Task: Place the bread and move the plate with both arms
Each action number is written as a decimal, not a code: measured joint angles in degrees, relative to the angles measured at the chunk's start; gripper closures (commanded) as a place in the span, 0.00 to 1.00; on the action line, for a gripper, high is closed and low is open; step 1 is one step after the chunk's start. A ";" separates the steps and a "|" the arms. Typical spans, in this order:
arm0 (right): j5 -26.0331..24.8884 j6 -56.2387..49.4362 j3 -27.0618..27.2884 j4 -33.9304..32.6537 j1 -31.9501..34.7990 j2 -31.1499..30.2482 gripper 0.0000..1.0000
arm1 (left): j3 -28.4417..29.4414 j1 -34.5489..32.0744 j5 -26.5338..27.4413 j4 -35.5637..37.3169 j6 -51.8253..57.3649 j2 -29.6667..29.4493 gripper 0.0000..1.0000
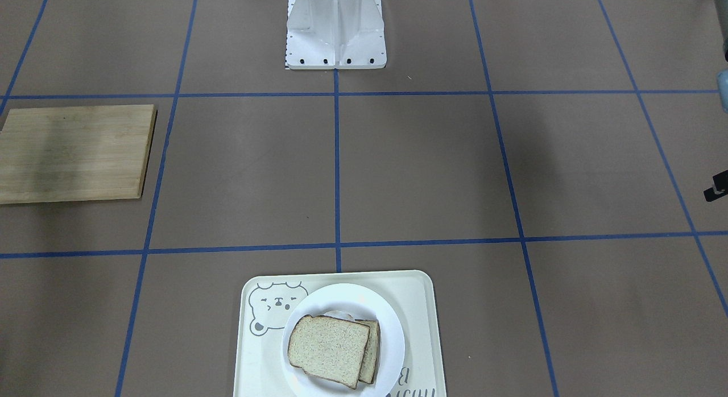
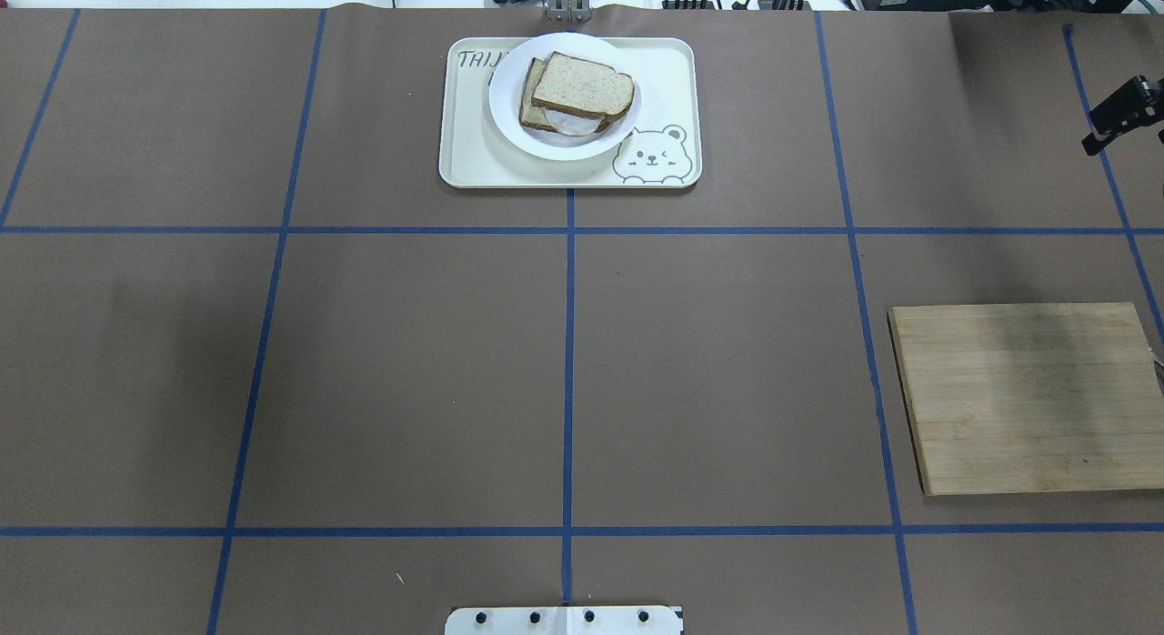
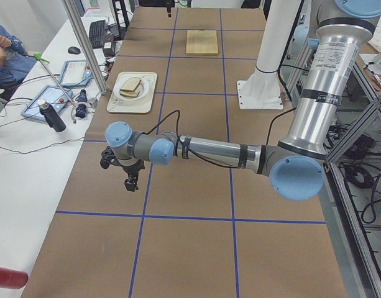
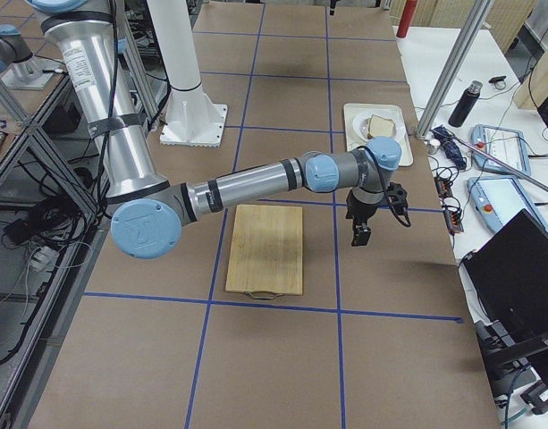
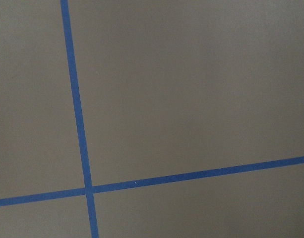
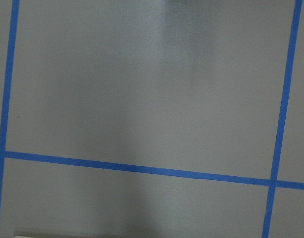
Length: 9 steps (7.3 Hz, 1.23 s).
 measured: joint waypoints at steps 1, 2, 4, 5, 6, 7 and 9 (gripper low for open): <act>0.08 -0.11 0.19 -0.01 0.04 -0.14 0.00 | -1.12 -0.06 0.06 -0.04 0.18 0.98 0.01; 0.08 -0.16 0.74 0.00 0.21 -0.67 0.00 | -3.69 -0.10 0.09 -0.06 0.35 3.21 0.01; -0.33 0.01 5.38 -0.03 0.58 -5.56 0.00 | -11.63 -0.18 -0.12 -0.16 0.48 10.55 0.01; -0.37 0.05 8.86 -0.07 0.62 -9.11 0.00 | -15.55 -0.18 0.02 -0.34 0.47 14.58 0.01; -0.48 0.01 11.20 -0.01 0.62 -11.87 0.00 | -18.31 -0.21 0.13 -0.44 0.38 17.40 0.01; -0.56 -0.10 12.24 0.05 0.62 -13.26 0.00 | -19.83 -0.21 0.15 -0.47 0.26 18.84 0.01; -0.68 -0.23 12.64 0.11 0.62 -13.97 0.00 | -20.56 -0.16 0.18 -0.58 0.11 19.29 0.01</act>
